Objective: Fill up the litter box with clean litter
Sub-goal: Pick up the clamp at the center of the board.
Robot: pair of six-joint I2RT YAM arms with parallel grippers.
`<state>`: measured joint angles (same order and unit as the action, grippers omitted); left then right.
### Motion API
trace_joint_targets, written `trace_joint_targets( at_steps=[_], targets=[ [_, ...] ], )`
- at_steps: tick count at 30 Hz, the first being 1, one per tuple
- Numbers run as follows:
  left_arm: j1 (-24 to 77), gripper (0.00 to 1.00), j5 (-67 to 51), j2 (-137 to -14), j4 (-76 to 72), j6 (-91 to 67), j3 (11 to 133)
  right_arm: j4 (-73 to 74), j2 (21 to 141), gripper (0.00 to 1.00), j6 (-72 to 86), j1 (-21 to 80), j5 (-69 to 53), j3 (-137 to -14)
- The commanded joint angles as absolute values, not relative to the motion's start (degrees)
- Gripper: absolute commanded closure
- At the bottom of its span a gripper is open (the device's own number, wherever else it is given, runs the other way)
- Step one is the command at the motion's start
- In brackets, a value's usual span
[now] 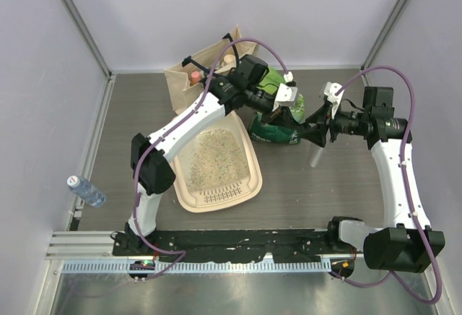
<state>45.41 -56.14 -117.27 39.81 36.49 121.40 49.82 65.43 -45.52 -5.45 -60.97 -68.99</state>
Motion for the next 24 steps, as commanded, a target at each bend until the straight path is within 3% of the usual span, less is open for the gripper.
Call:
trace_joint_targets(
  at_steps=[1, 15, 24],
  targets=[
    [45.7, 1.0, -56.9, -116.8, 41.1, 36.9, 123.7, 49.3, 64.8, 0.38, -46.1, -5.2, -62.8, -72.2],
    [45.7, 1.0, -57.3, -117.9, 42.3, 36.7, 125.8, 54.2, 66.8, 0.54, -50.2, -4.2, -62.8, -74.4],
    [45.7, 1.0, -58.0, -119.8, 46.0, 37.7, 128.7, 53.3, 65.7, 0.5, -51.8, -4.2, -60.6, -75.5]
  ],
)
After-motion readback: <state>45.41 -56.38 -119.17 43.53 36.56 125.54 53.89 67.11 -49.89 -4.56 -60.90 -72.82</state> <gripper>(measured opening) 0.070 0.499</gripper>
